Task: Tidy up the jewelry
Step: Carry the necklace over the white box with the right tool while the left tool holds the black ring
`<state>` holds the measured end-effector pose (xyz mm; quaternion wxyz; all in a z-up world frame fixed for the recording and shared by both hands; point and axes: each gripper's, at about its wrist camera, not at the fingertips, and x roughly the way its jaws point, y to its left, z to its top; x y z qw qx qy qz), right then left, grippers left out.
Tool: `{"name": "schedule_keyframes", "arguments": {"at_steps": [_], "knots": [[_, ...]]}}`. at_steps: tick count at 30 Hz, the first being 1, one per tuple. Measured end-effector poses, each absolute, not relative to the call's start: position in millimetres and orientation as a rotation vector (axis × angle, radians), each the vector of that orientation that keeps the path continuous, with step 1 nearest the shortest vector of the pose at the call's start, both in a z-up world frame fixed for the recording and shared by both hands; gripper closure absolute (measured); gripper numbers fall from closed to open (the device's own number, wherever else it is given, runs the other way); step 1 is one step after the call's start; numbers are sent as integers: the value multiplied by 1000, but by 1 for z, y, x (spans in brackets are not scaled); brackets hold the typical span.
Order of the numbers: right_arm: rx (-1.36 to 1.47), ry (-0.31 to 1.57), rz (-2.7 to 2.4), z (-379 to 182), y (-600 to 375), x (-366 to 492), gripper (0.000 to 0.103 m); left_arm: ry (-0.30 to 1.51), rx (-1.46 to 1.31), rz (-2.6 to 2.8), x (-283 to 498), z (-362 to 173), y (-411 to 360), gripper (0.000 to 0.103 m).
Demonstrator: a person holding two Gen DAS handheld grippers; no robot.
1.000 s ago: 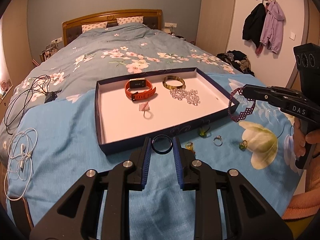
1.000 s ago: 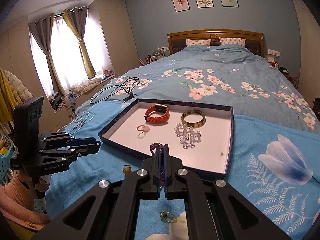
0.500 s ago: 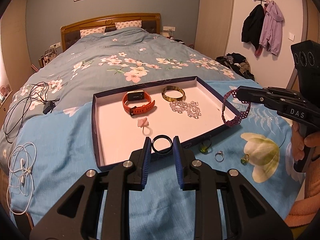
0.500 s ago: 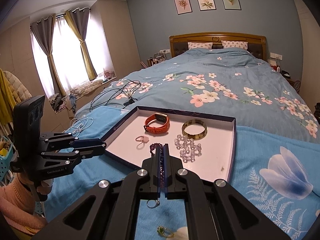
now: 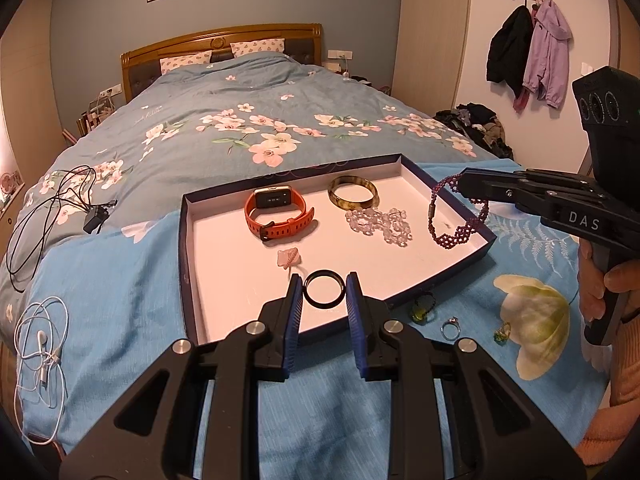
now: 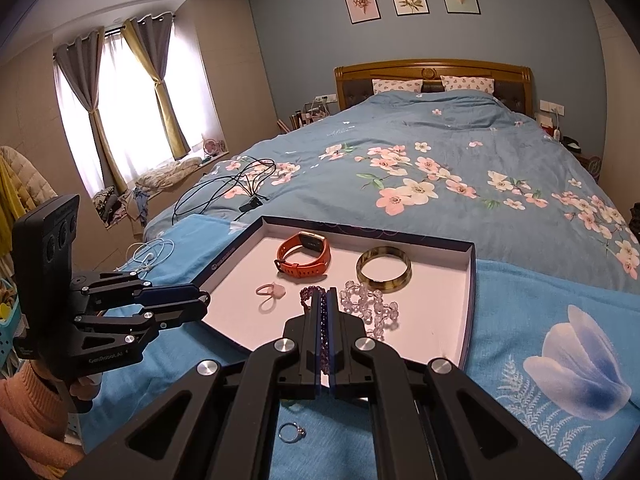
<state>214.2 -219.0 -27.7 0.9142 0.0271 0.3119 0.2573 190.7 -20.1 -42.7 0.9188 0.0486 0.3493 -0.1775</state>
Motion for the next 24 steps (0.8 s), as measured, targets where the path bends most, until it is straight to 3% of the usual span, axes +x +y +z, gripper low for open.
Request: {"name": "schedule_keyframes", "arguments": {"at_steps": [24], "knots": [[72, 706, 529, -45, -209, 247, 102, 759, 113, -356, 222, -60, -26, 81]]}}
